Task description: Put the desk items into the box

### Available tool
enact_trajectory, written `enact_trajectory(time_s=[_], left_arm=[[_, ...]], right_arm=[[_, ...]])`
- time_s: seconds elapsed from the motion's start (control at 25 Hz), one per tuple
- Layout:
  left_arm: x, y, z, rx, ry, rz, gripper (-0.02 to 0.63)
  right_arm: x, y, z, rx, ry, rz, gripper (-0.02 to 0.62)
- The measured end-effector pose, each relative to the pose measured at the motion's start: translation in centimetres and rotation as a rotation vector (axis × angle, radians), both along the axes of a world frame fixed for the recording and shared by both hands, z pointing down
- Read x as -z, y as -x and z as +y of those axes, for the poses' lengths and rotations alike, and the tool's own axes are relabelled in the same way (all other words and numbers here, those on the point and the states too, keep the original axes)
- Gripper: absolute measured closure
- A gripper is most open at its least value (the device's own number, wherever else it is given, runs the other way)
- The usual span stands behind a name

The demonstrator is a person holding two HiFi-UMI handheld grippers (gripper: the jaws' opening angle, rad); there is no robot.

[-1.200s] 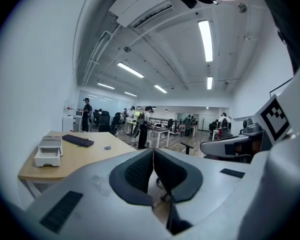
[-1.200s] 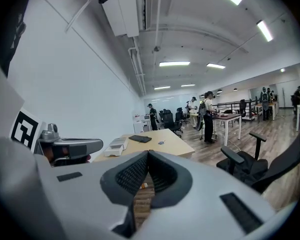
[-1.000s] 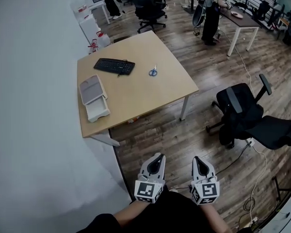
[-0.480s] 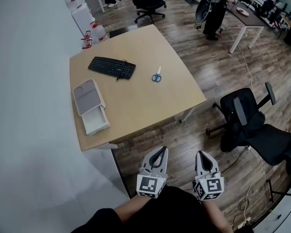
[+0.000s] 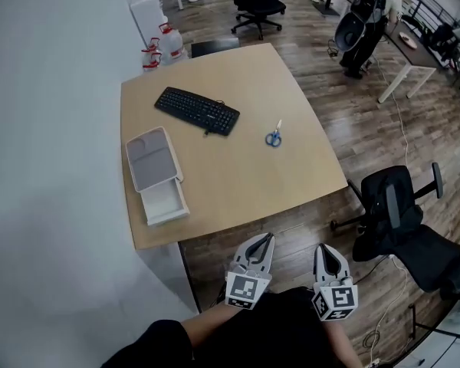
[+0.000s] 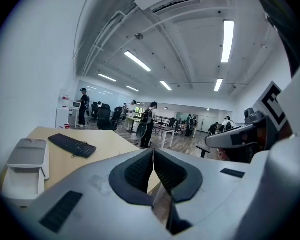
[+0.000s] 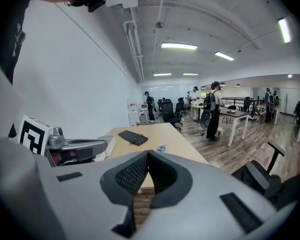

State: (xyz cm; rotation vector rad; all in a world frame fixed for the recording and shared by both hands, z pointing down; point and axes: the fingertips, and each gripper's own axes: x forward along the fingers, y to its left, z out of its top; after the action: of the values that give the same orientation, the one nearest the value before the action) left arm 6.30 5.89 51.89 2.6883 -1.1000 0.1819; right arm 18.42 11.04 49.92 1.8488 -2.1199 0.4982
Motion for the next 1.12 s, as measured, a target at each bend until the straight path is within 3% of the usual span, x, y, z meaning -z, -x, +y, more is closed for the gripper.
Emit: enact_trajectory(time_s=[0.36,0.8,1.12], left_arm=[[-2.9,3.1,-3.1,0.054,0.046,0.008,0.588],[-1.6,6.1,-4.8,0.168,0.018,0.01,0.588],[-3.6,5.7,-9.2,0.214,0.023,-0.06,0.588]], right_arm=[[-1.1,1.2,-3.6,0.021,0.018,0.015,0.537],[-0.8,3.3,-8.3,0.13,-0.005,0.012,0.537],[-3.1,2.5,-13.9,0.18,-0.016,-0.054,0.537]])
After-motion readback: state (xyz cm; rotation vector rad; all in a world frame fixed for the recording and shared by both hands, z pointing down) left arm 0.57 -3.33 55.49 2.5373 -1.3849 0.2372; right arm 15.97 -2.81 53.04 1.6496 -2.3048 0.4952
